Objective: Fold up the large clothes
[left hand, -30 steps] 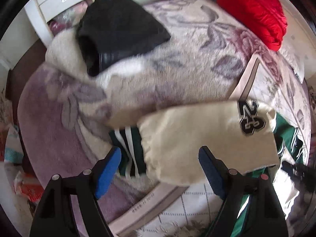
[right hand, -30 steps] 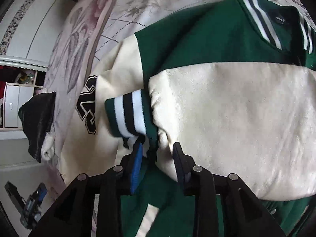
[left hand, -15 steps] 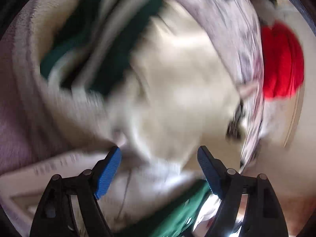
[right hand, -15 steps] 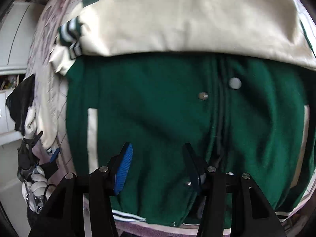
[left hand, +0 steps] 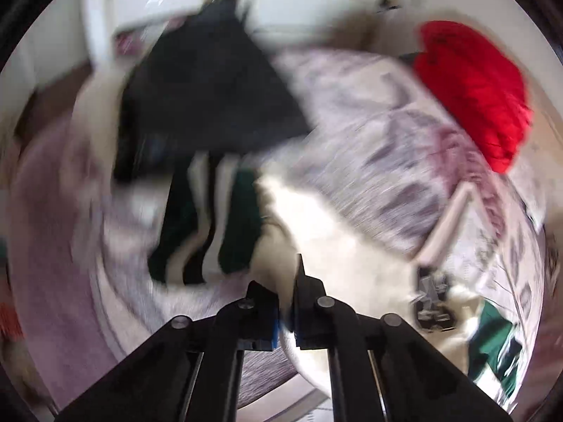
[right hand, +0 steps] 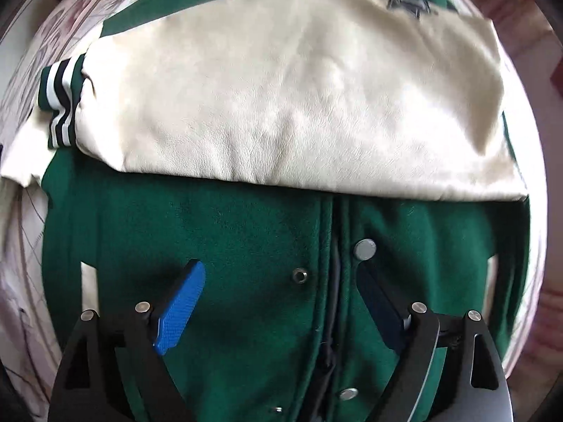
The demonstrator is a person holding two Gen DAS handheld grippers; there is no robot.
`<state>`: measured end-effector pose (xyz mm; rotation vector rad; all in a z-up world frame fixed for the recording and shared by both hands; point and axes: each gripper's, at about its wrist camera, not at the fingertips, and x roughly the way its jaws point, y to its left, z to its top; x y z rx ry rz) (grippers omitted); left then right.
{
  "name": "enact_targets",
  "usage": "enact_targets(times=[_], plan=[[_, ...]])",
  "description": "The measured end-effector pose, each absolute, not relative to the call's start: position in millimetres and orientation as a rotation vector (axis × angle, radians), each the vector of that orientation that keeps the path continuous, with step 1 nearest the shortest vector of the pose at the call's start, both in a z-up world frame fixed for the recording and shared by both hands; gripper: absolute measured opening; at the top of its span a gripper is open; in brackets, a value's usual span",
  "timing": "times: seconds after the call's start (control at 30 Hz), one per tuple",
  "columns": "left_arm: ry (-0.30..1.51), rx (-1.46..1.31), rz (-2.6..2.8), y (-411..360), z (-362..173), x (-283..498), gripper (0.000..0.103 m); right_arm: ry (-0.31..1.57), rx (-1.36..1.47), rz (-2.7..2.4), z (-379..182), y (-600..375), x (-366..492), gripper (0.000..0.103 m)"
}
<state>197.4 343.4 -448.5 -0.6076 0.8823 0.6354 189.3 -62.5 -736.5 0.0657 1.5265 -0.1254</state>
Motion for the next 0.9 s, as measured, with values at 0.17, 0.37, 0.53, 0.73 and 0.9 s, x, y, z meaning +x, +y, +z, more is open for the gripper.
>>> enact_targets(times=[0.17, 0.37, 0.53, 0.73, 0.9], plan=[[0.784, -0.383, 0.439, 275.9, -356.0, 235.0, 0.003, 1.516, 0.232, -0.099, -722.1, -87.3, 177.1, 0.089], [0.796, -0.23, 0.097, 111.2, -287.0, 287.6, 0.002, 1.485, 0.417, -0.178, -703.5, -152.3, 144.1, 0.089], [0.897, -0.152, -0.206, -59.3, -291.2, 318.4, 0.002, 1.47, 0.459, -0.28, -688.3, -227.1, 123.6, 0.089], [1.125, -0.054, -0.449, -228.0, -372.2, 324.2, 0.003, 1.453, 0.502, -0.383, -690.1, -303.6, 81.7, 0.089], [1.356, -0.015, -0.514, -308.1, -452.7, 320.5, 0.013, 1.44, 0.631, -0.344, -699.5, -356.5, 59.4, 0.089]])
